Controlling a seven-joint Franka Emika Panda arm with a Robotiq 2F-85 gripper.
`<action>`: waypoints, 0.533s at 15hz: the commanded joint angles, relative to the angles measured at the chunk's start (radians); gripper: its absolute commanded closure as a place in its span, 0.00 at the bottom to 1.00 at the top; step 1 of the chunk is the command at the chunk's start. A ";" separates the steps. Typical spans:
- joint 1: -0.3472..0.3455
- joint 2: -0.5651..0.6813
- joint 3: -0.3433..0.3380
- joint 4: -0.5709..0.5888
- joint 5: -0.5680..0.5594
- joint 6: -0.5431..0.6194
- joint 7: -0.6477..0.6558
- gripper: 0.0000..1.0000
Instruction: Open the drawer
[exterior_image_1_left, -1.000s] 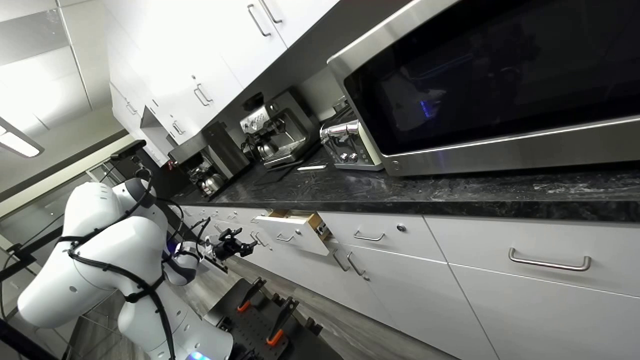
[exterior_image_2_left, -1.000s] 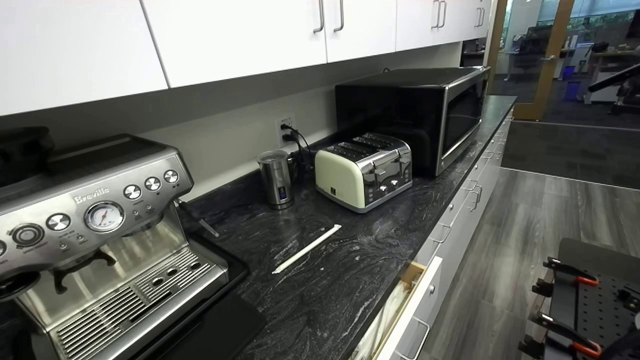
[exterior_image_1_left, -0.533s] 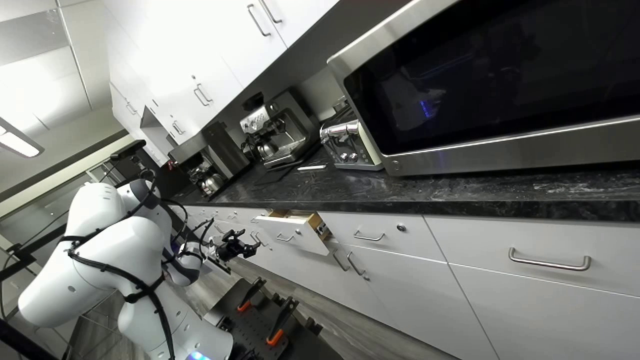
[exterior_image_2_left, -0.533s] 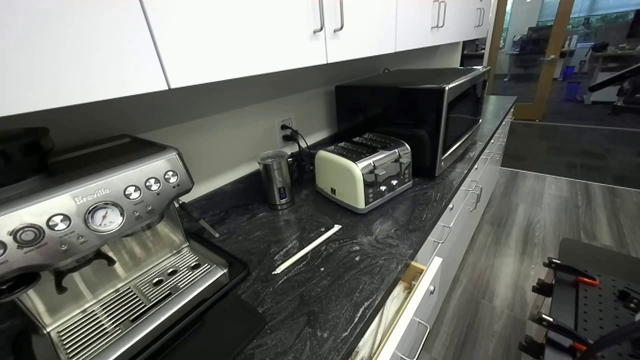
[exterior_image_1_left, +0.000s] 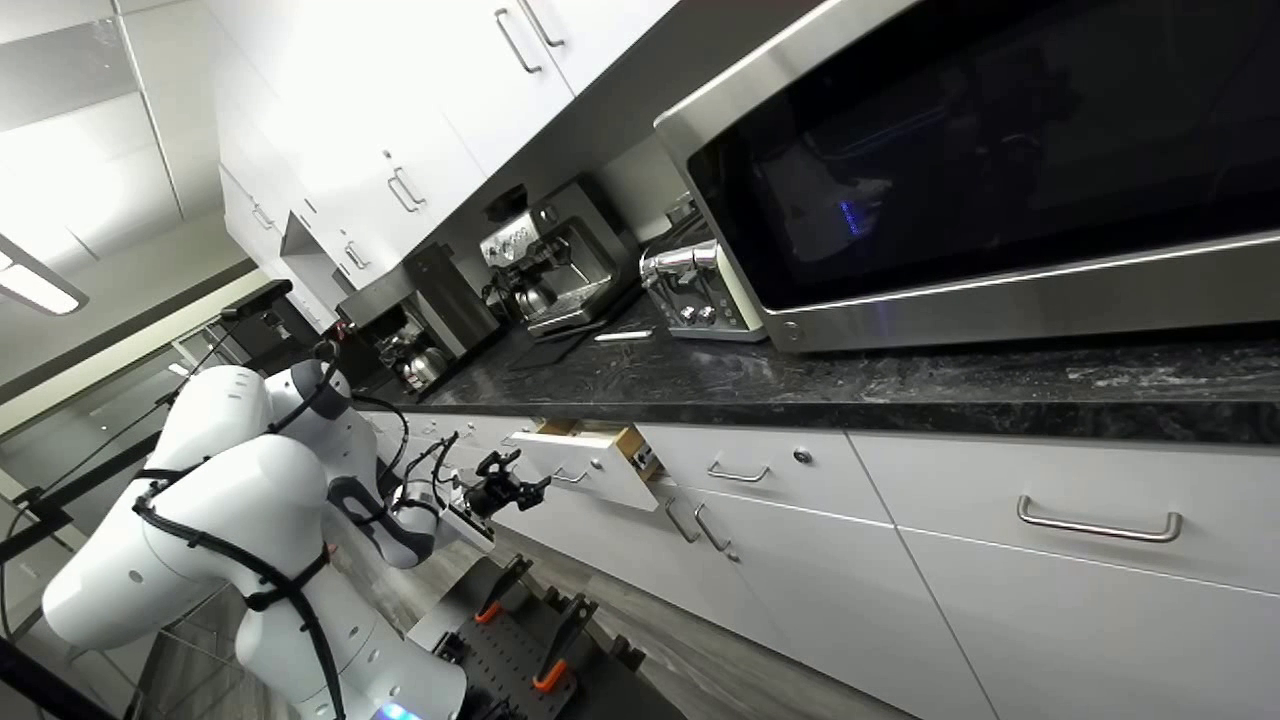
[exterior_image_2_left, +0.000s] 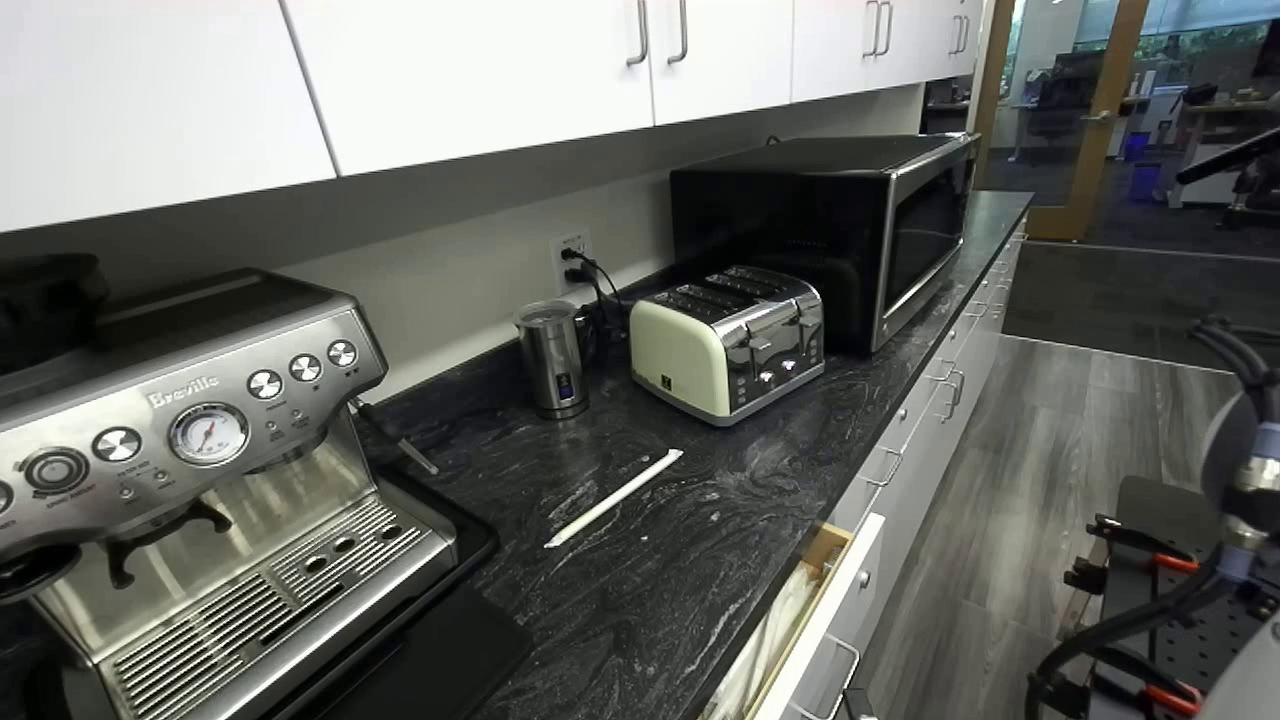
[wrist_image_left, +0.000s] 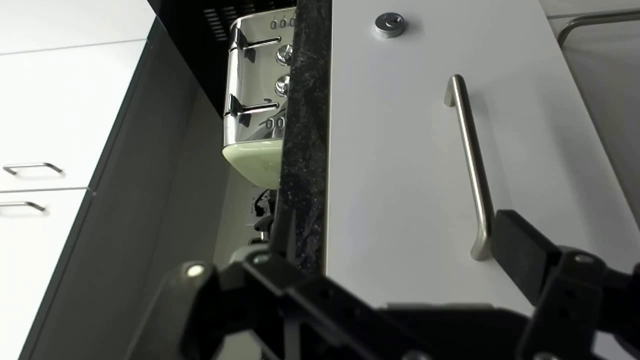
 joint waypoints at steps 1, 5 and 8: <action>-0.048 0.049 0.034 0.071 -0.047 -0.005 -0.105 0.00; -0.068 0.081 0.054 0.117 -0.045 -0.019 -0.212 0.00; -0.065 0.104 0.042 0.151 -0.043 -0.031 -0.233 0.00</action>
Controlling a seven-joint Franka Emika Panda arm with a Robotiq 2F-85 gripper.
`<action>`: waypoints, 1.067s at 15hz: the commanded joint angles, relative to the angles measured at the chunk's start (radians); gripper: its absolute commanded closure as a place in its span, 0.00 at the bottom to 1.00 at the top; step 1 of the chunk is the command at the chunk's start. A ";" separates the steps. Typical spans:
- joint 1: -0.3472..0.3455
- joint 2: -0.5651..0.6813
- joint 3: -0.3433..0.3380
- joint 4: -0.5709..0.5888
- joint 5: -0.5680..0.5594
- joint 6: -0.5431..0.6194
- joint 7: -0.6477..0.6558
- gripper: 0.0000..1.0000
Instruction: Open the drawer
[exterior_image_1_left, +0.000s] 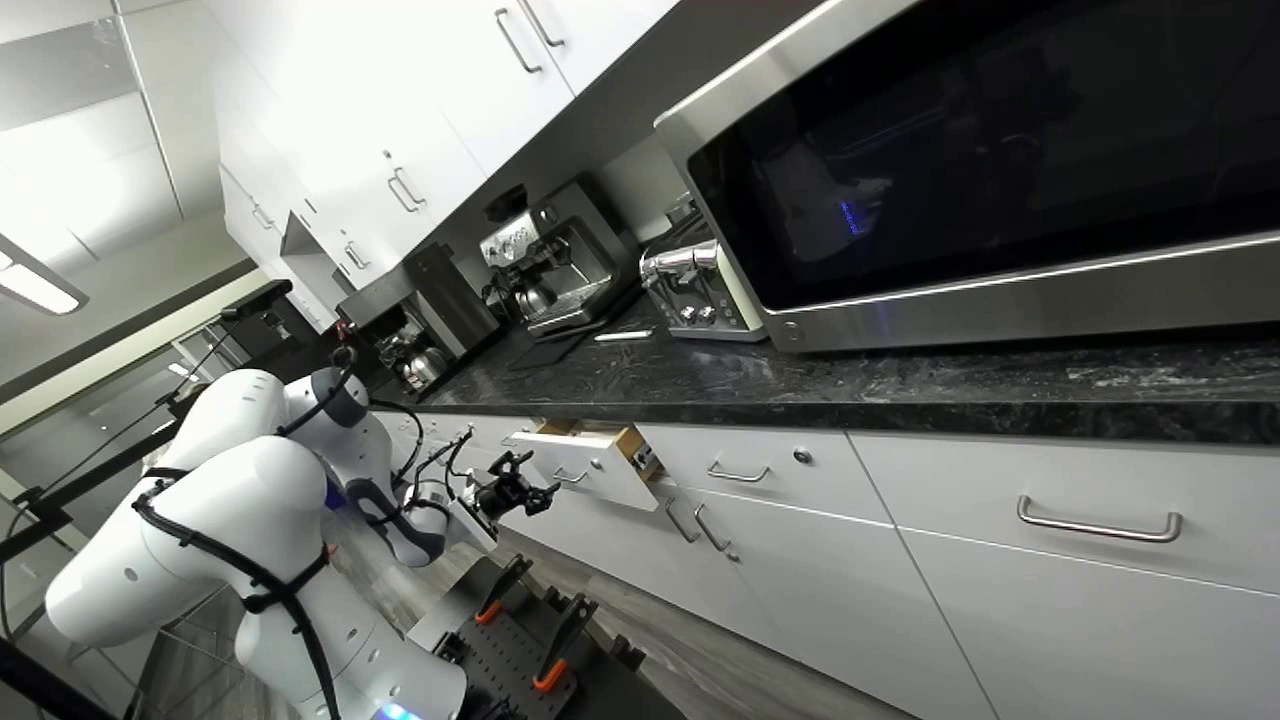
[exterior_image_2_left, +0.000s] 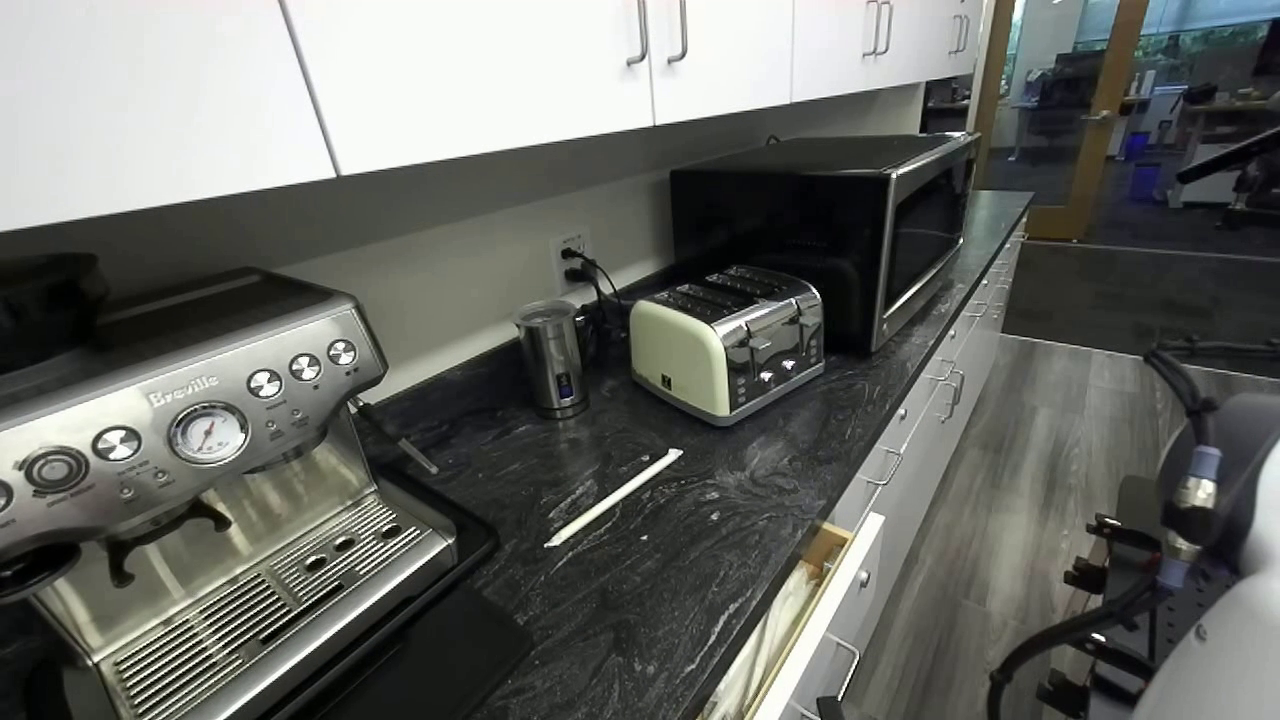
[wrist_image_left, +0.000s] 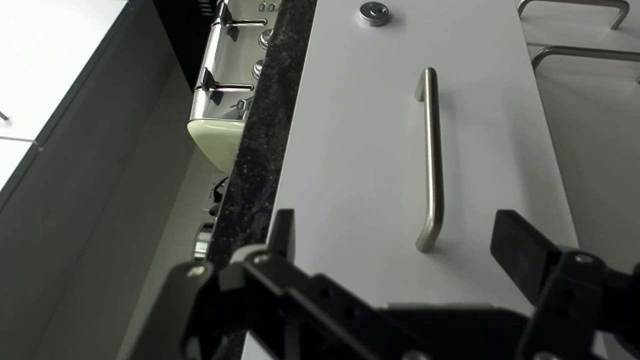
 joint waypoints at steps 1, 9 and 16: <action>-0.018 0.042 0.005 0.068 -0.012 -0.031 -0.036 0.00; -0.040 0.101 -0.020 0.129 -0.002 -0.073 -0.018 0.05; -0.043 0.113 -0.016 0.141 -0.002 -0.080 -0.014 0.63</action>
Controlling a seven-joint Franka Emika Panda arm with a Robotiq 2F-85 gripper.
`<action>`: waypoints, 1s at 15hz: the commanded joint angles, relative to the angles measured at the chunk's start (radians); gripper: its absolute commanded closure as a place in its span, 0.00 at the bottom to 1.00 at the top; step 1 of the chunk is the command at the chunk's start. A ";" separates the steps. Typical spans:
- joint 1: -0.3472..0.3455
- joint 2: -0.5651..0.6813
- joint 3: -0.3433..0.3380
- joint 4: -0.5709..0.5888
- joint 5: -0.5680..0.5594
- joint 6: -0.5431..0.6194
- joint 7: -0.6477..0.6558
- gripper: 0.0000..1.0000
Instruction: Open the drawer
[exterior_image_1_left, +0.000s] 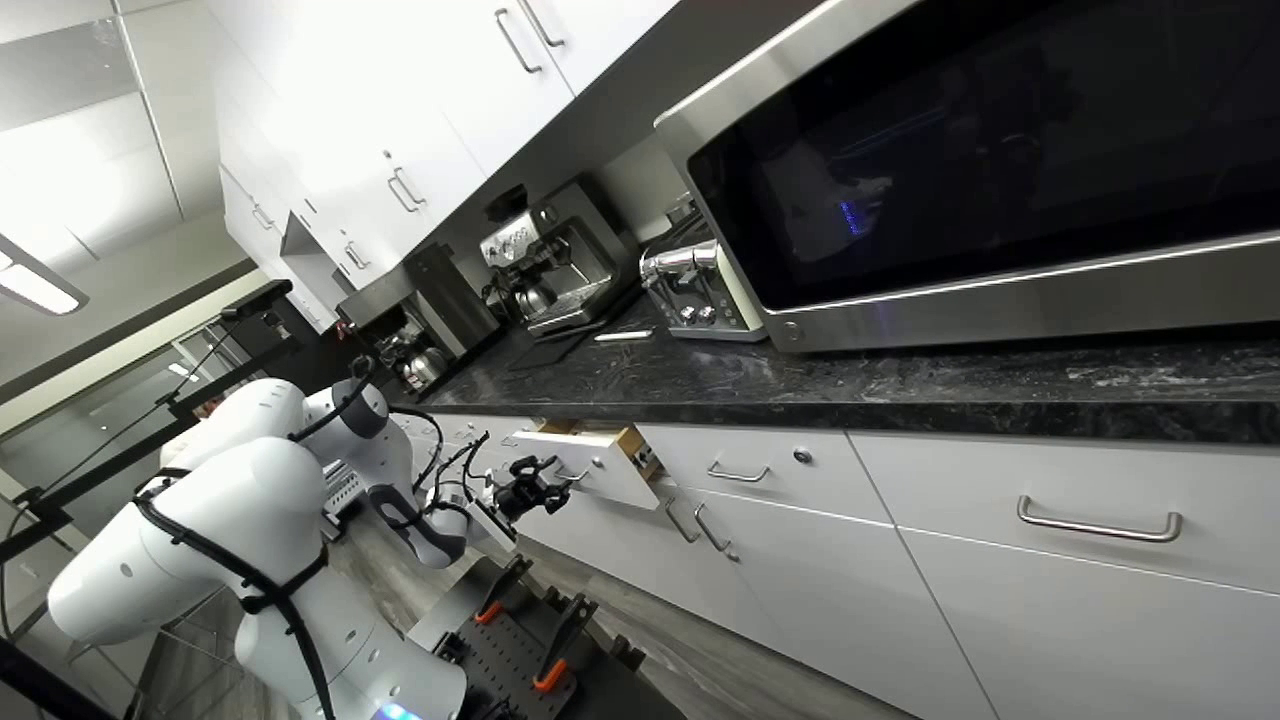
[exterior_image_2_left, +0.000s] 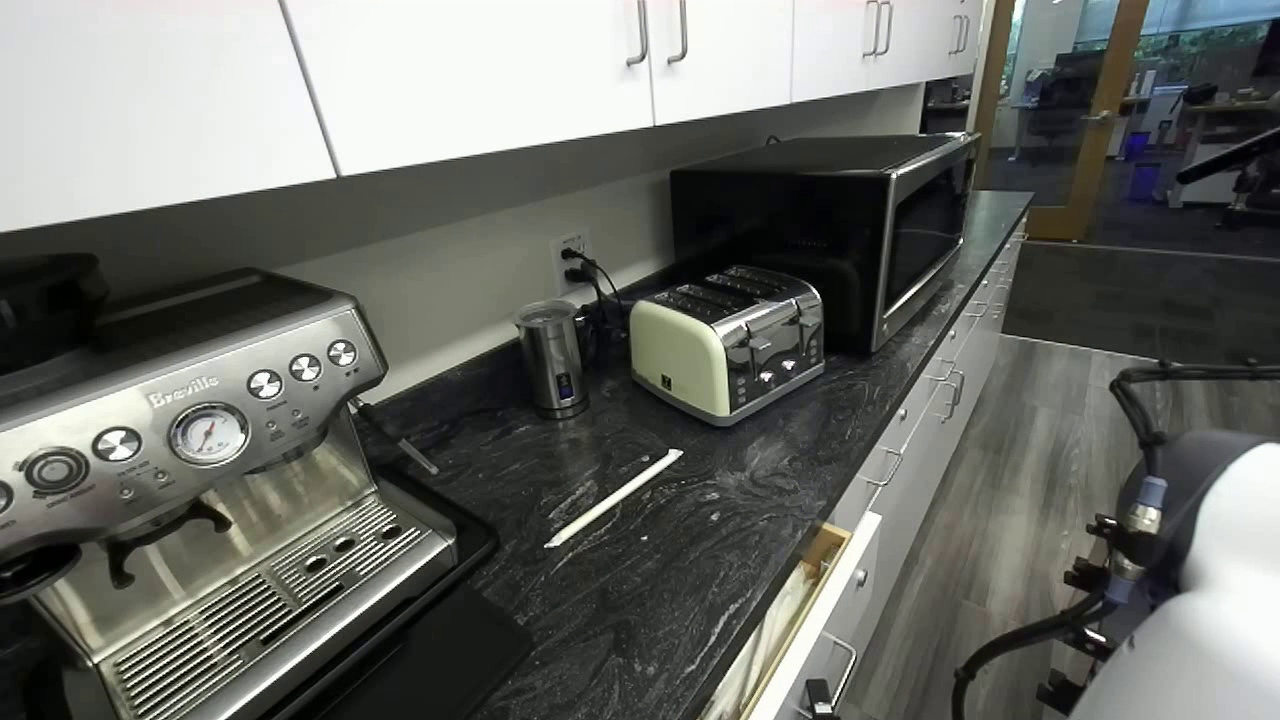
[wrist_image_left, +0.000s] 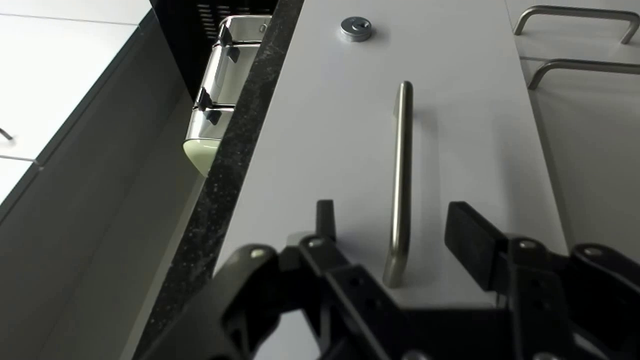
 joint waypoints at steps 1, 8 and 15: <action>-0.009 0.010 0.005 0.032 -0.002 -0.041 -0.006 0.69; -0.009 -0.024 0.027 -0.001 0.023 -0.035 0.045 0.97; 0.022 -0.077 0.098 -0.101 0.144 -0.074 0.264 0.97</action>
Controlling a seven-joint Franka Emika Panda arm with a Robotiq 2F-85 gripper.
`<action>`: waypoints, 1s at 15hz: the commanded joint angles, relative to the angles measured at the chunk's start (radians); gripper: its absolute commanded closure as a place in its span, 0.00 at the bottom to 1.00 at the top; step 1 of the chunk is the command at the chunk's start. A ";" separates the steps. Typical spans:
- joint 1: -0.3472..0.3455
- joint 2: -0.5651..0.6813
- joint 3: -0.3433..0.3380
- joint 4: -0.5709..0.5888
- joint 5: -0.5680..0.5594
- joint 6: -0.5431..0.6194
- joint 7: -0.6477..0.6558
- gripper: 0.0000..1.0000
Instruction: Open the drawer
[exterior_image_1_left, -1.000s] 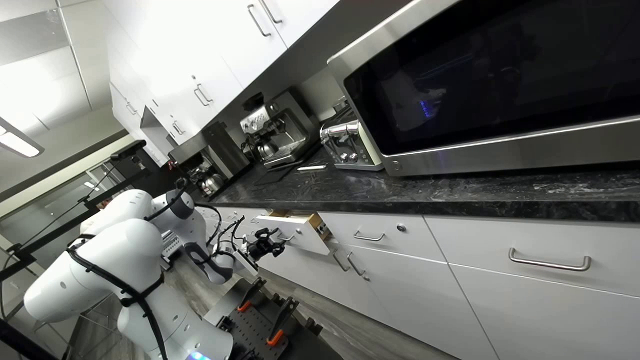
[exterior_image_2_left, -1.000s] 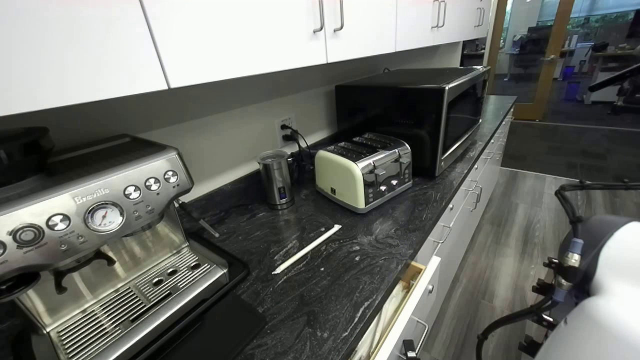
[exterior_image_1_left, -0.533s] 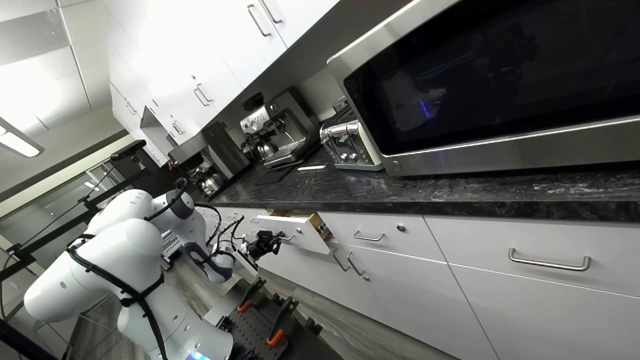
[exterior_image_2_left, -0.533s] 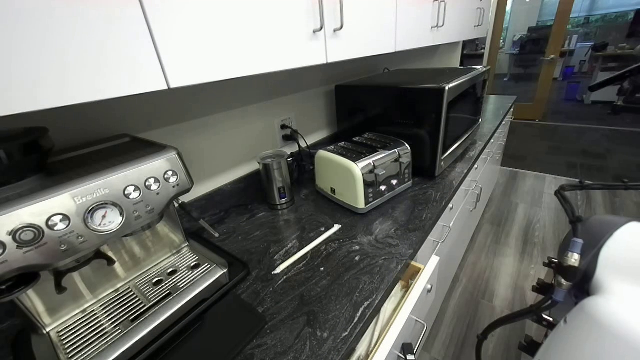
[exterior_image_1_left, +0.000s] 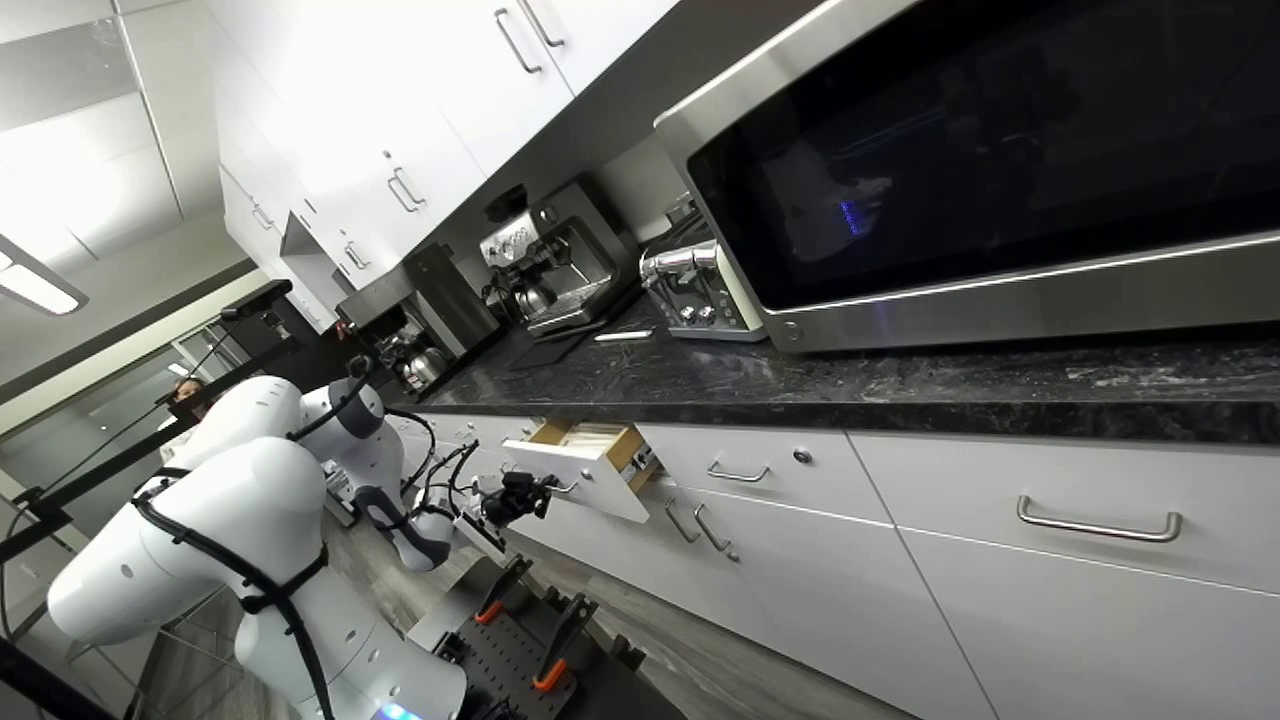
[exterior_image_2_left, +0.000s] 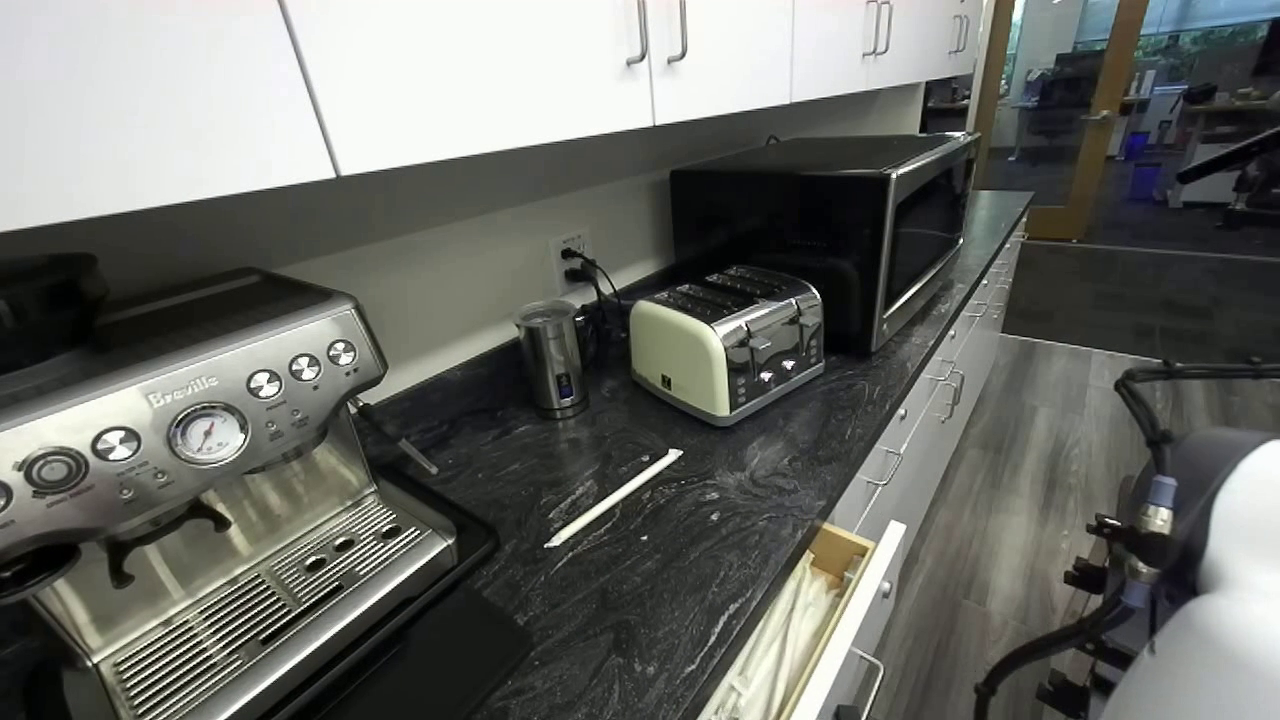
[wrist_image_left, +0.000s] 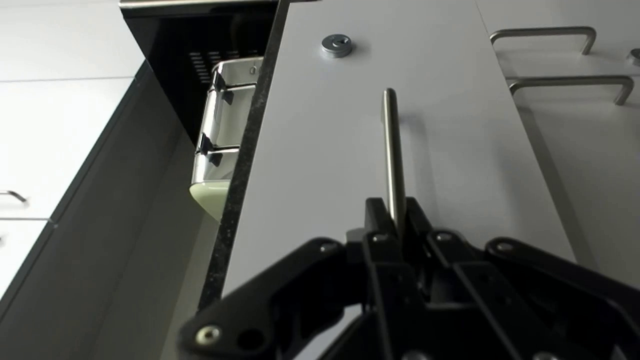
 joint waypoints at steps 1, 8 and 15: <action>0.026 -0.058 0.065 -0.096 0.103 -0.050 0.142 0.97; 0.106 -0.099 0.115 -0.176 0.283 -0.077 0.269 0.97; 0.143 -0.212 0.114 -0.279 0.307 -0.025 0.343 0.57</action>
